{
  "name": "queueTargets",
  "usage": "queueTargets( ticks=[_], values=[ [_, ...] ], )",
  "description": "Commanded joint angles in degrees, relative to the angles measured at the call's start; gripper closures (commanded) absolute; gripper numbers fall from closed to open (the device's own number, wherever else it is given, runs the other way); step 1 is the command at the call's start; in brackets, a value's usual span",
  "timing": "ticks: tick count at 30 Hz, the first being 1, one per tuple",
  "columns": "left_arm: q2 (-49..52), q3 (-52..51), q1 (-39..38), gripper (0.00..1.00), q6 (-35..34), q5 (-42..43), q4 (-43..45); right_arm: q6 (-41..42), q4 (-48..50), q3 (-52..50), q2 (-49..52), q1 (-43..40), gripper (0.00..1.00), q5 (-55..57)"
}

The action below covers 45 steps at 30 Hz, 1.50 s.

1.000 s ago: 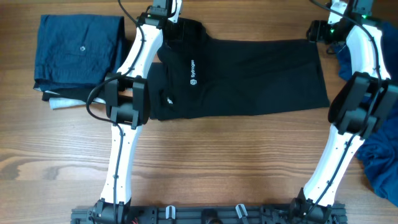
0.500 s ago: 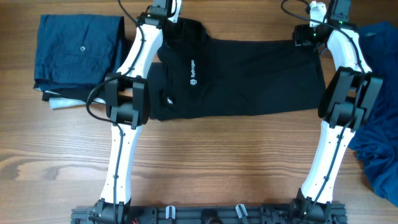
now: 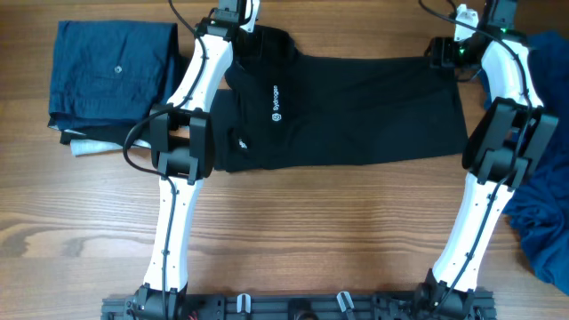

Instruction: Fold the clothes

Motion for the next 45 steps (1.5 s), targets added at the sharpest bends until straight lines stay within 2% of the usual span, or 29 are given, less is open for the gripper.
queueTargets(
  ticks=[1, 8, 15, 16, 20, 24, 28, 29, 30, 31, 33, 34, 41, 43, 45],
  values=[
    [2.7, -0.9, -0.3, 0.89, -0.4, -0.2, -1.7, 2.5, -2.4, 0.5, 2.8, -1.6, 0.2, -4.9],
    [2.7, -0.9, -0.3, 0.89, -0.4, -0.1, -1.7, -8.0, -6.3, -0.4, 2.9, -0.1, 0.24, 0.3],
    [2.7, -0.9, -0.3, 0.89, -0.4, -0.1, -1.7, -13.8, -6.3, -0.4, 2.9, 1.6, 0.23, 0.6],
    [2.7, -0.9, -0.3, 0.89, -0.4, -0.1, -1.7, -14.9, -6.2, -0.4, 2.9, 1.7, 0.2, 0.6],
    [2.7, -0.9, -0.3, 0.89, -0.4, -0.1, -1.7, -15.8, -5.1, -0.4, 2.9, 1.9, 0.19, 0.6],
    [2.7, -0.9, -0.3, 0.89, -0.4, -0.2, -1.7, -16.3, -4.8, -2.1, 2.9, 1.9, 0.24, 1.1],
    [2.7, -0.9, -0.3, 0.89, -0.4, -0.1, -1.7, -16.4, -5.1, -2.3, 3.1, 1.9, 0.38, 3.3],
    [2.7, -0.9, -0.3, 0.89, -0.4, -0.2, -1.7, -16.2, -4.7, -2.3, 3.1, 1.9, 0.49, 3.6],
    [2.7, -0.9, -0.3, 0.89, -0.4, -0.1, -1.7, -16.0, -4.5, -2.3, 3.1, 1.9, 0.7, 3.7],
    [2.7, -0.9, -0.3, 0.94, -0.4, -0.1, -1.7, -15.9, -4.3, -2.3, 3.1, 1.9, 0.8, 3.7],
    [2.6, -0.9, -0.3, 0.96, -0.5, -0.1, -1.5, -13.5, -3.8, -2.3, 3.1, 1.9, 0.92, 3.7],
    [2.6, -0.8, -0.3, 0.96, -0.6, -0.1, -1.3, -12.5, -3.5, -2.3, 3.1, 1.9, 0.96, 3.6],
    [1.7, -0.7, -0.3, 0.96, -0.6, 3.8, -1.1, -10.4, -3.2, -2.3, 3.1, 1.9, 0.95, 3.6],
    [-0.2, -0.7, -0.3, 0.96, -0.6, 3.8, -1.6, -6.6, -2.2, -2.1, 2.3, 1.9, 0.96, 1.7],
    [-3.5, -0.6, -0.3, 0.96, -0.6, 3.8, -3.0, -6.6, -2.1, -2.1, 0.3, 1.9, 0.96, -0.3]
  ],
)
